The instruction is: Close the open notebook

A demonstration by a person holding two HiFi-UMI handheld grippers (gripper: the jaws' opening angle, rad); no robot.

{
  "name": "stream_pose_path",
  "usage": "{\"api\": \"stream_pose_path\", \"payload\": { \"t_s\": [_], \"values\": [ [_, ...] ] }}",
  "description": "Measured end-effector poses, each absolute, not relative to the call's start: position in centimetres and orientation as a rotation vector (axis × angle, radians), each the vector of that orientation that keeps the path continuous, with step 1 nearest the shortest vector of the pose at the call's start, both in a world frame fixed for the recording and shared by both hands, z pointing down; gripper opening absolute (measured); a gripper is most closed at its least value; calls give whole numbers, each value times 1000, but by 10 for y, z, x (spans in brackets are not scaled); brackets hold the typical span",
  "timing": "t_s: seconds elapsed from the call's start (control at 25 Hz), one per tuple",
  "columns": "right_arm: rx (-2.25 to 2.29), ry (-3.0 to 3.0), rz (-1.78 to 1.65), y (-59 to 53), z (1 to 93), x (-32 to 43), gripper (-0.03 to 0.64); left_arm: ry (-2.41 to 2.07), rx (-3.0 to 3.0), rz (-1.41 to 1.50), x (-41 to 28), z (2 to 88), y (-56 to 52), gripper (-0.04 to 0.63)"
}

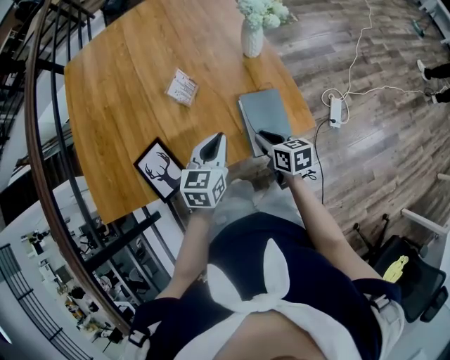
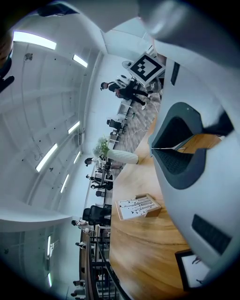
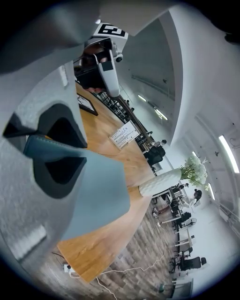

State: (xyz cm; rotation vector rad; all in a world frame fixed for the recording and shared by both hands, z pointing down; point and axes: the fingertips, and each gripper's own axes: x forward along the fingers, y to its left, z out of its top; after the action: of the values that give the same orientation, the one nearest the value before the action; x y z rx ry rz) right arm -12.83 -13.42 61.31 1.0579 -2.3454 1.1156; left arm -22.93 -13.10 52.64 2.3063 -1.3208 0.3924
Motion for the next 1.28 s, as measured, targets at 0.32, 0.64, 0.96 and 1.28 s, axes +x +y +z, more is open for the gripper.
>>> {"api": "stream_pose_path", "payload": {
  "t_s": [0.32, 0.64, 0.96, 1.28],
  "values": [
    [1088, -2295, 1061, -131, 631, -136, 63, -1270, 2333, 406, -232, 533, -131, 23],
    [1115, -2218, 940, -128, 645, -144, 69, -1221, 2362, 419, -232, 534, -130, 23],
    [1141, -2157, 815, -125, 648, -153, 80, -1204, 2380, 416, -232, 531, -127, 23],
    [1047, -2216, 958, -119, 641, -159, 186, -1226, 2381, 406, -232, 523, -121, 23]
  ]
}}
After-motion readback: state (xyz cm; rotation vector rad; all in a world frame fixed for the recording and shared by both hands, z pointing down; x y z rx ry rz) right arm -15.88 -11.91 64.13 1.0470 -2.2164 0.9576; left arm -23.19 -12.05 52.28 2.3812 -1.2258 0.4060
